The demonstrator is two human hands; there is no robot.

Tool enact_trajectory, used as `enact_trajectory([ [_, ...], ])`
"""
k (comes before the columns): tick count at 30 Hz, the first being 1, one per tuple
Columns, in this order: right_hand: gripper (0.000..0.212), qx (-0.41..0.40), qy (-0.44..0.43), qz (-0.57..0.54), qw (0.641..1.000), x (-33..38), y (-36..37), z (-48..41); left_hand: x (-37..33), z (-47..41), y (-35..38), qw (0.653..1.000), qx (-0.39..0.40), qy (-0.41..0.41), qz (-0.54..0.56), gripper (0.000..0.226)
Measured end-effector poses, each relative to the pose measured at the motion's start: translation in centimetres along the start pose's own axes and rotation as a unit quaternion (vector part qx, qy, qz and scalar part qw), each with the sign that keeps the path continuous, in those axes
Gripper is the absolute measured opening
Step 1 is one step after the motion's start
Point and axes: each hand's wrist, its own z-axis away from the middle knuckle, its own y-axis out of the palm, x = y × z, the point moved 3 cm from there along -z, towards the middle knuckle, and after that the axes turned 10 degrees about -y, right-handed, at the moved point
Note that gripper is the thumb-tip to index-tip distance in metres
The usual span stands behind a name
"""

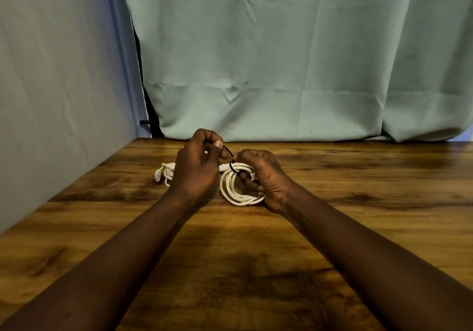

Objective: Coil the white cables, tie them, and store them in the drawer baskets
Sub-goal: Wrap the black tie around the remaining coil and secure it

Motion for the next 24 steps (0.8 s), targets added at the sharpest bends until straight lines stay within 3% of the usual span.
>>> enact_trajectory([
  [3,0.014,0.004,-0.010,-0.018,1.000,-0.5,0.5,-0.2,0.5,0.3,0.7,1.000,-0.012,-0.015,0.015,0.009],
  [7,0.028,0.003,-0.011,-0.074,0.997,-1.0,0.6,-0.3,0.8,0.2,0.9,0.996,0.002,-0.064,0.063,0.011],
  [10,0.025,0.011,-0.003,-0.088,0.996,-0.9,0.8,-0.1,1.2,0.0,0.6,0.995,-0.010,-0.080,0.054,0.011],
  [13,0.015,0.011,0.003,-0.072,0.997,-0.8,0.8,-0.1,1.2,-0.4,0.0,0.997,-0.033,-0.060,0.026,0.005],
  [20,0.028,-0.001,-0.018,0.011,1.000,-0.2,1.5,0.1,-0.5,-0.8,-1.1,0.993,-0.108,0.045,-0.002,0.009],
  [24,0.024,0.004,-0.045,0.014,0.999,0.0,2.0,0.3,-1.0,-1.0,-1.5,0.993,-0.096,0.068,0.012,0.007],
])
